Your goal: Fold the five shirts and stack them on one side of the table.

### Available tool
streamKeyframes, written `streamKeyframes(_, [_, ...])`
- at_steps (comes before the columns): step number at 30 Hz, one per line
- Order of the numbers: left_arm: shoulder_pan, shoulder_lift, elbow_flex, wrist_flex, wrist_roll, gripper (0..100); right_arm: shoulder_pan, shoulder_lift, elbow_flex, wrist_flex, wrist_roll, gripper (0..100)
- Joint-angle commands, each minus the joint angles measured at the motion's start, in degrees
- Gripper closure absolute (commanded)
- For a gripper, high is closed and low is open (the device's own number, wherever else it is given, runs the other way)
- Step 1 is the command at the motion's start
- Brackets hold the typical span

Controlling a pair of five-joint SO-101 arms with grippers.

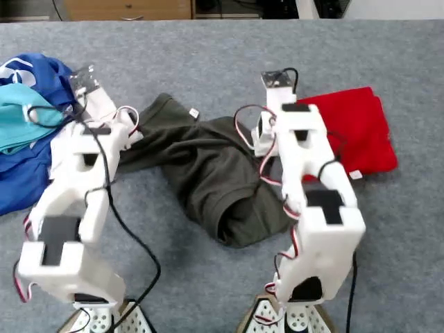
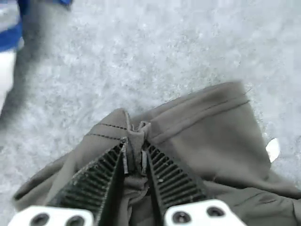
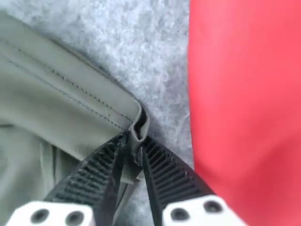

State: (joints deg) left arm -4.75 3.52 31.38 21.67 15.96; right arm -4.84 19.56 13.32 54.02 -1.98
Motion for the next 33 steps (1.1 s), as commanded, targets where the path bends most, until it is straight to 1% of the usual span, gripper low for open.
streamKeyframes(1, [0.09, -2.59, 0.53, -3.87, -0.44, 98, -0.40, -7.60, 6.11, -6.33, 0.70, 99.8])
streamKeyframes(3, [0.09, -0.57, -1.32, -2.02, -0.70, 98, -0.22, -7.78, 6.20, -6.51, 0.62, 99.8])
streamKeyframes(7, [-0.44, 4.00, -9.58, 6.77, -0.70, 98, -0.22, -7.25, 5.93, -6.51, 0.62, 99.8])
streamKeyframes(13, [-0.35, 14.29, -22.51, 16.09, -0.44, 98, -0.22, -5.67, 3.56, -5.54, 0.44, 99.8])
streamKeyframes(17, [0.53, 14.29, -24.00, 20.22, -0.44, 98, -0.22, -6.99, 3.30, -5.54, 0.44, 99.8])
streamKeyframes(19, [0.09, 11.91, -23.47, 22.24, -0.44, 98, -0.22, -9.89, 4.00, -5.01, 0.18, 99.8])
streamKeyframes(22, [0.00, 3.91, -22.33, 24.18, -0.70, 98, -1.10, -15.69, 6.46, -5.01, -0.53, 99.8])
streamKeyframes(24, [0.53, -2.59, -18.29, 23.12, -0.97, 98, -2.95, -19.65, 10.07, -6.95, -2.02, 99.8])
streamKeyframes(26, [0.79, -8.57, -11.96, 20.31, -1.41, 98, -5.05, -24.04, 13.58, -8.62, -2.11, 99.8])
streamKeyframes(28, [0.88, -14.11, -6.33, 17.93, -4.40, 98, -5.93, -28.62, 15.34, -8.70, -1.41, 99.8])
streamKeyframes(30, [0.53, -18.77, -5.10, 17.76, -5.27, 98, -5.93, -32.92, 15.52, -7.03, -0.97, 99.8])
streamKeyframes(33, [0.53, -24.13, -7.30, 20.66, -5.63, 98, -6.02, -37.85, 10.59, -0.79, -0.70, 99.8])
